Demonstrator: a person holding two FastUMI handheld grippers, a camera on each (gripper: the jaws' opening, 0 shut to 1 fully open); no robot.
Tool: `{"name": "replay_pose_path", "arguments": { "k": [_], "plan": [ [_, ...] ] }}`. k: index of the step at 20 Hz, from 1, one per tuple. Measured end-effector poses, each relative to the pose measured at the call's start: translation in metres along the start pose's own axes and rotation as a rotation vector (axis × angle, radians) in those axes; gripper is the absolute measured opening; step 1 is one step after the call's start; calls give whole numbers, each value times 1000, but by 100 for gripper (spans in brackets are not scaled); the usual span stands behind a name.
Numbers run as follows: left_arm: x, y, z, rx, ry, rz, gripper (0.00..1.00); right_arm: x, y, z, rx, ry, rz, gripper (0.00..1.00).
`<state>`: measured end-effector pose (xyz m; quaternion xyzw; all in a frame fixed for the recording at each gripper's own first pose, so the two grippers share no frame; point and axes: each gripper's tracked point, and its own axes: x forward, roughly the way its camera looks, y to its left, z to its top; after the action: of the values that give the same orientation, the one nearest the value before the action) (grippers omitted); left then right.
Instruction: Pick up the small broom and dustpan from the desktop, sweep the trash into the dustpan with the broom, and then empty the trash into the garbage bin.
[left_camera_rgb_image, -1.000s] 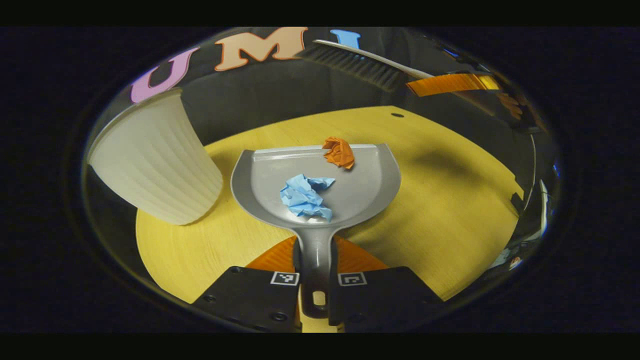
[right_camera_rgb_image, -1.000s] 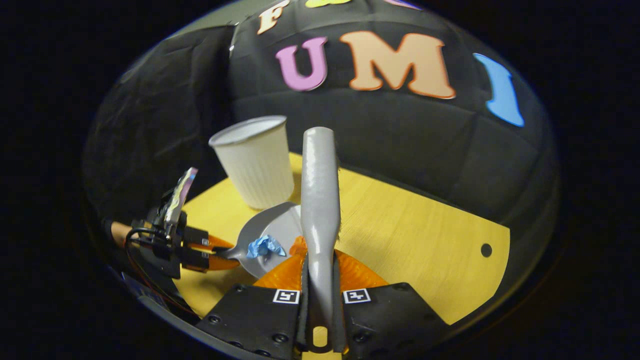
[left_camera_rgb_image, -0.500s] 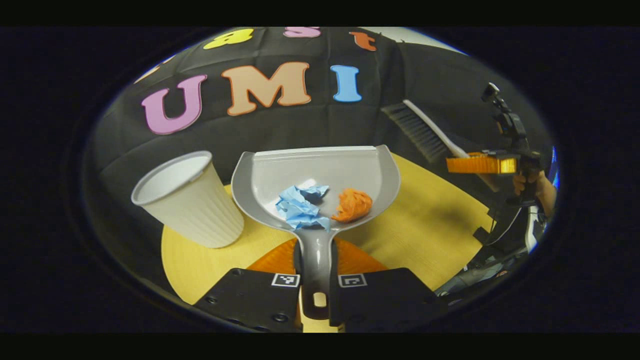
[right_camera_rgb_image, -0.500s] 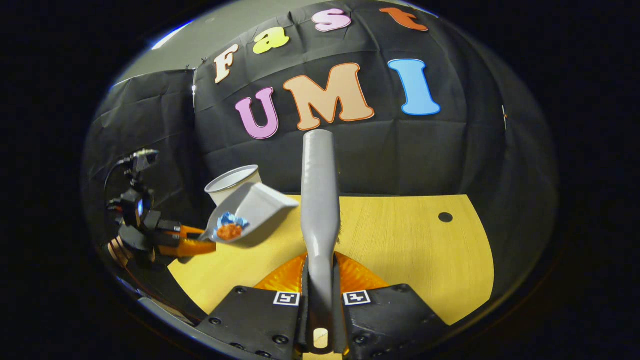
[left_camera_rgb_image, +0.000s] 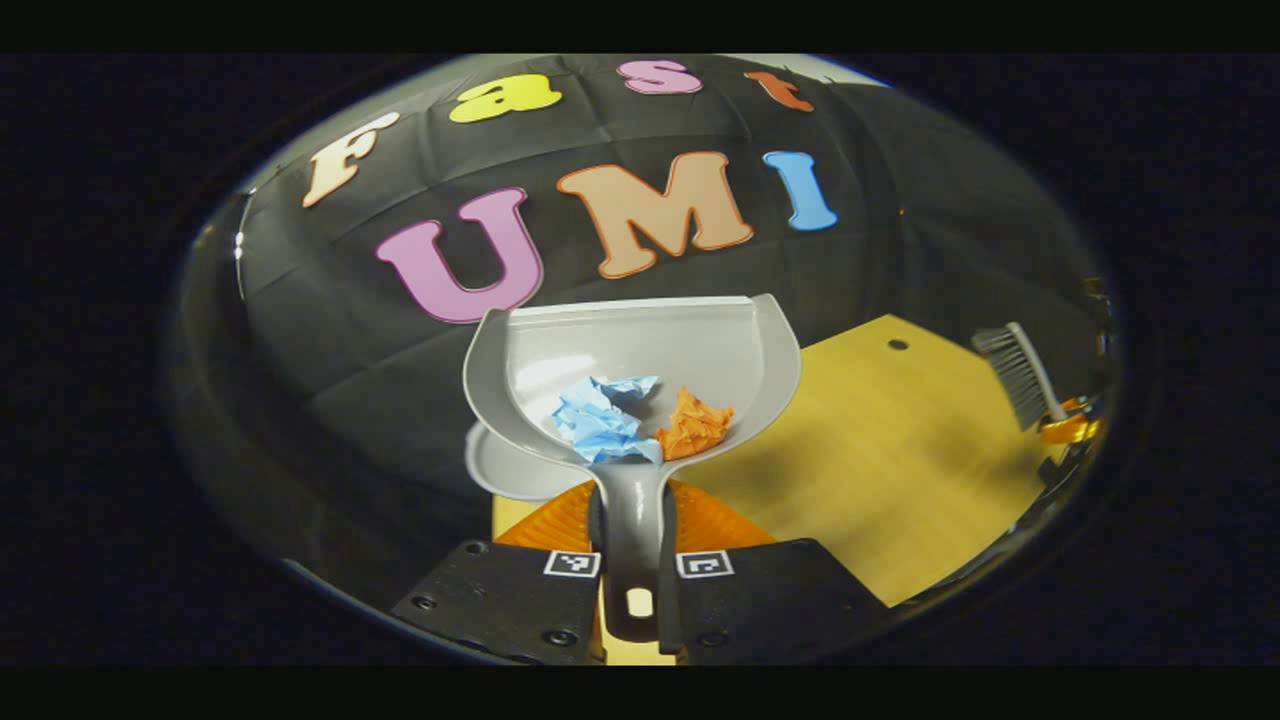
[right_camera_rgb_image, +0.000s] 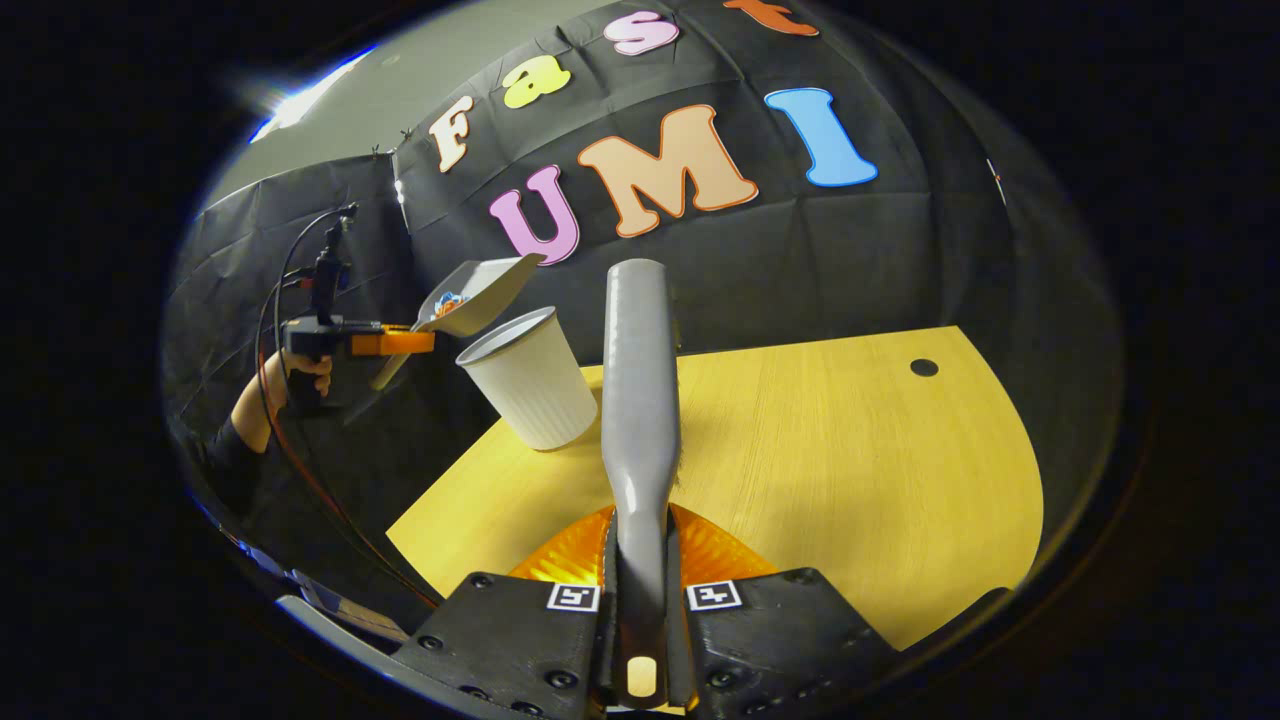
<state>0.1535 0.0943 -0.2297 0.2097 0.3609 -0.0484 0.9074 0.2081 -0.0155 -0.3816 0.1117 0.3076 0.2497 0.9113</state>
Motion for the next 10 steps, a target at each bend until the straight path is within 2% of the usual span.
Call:
{"name": "replay_pose_path", "arguments": {
  "k": [4,8,10],
  "plan": [
    [29,81,-17,192,146,94,13,12,7,-21,-13,45,-4,16],
    [46,113,-40,477,325,121,13,17,8,-39,0,67,-17,16],
    [50,122,-42,617,371,129,14,20,8,-45,8,78,-25,16]
  ]
}}
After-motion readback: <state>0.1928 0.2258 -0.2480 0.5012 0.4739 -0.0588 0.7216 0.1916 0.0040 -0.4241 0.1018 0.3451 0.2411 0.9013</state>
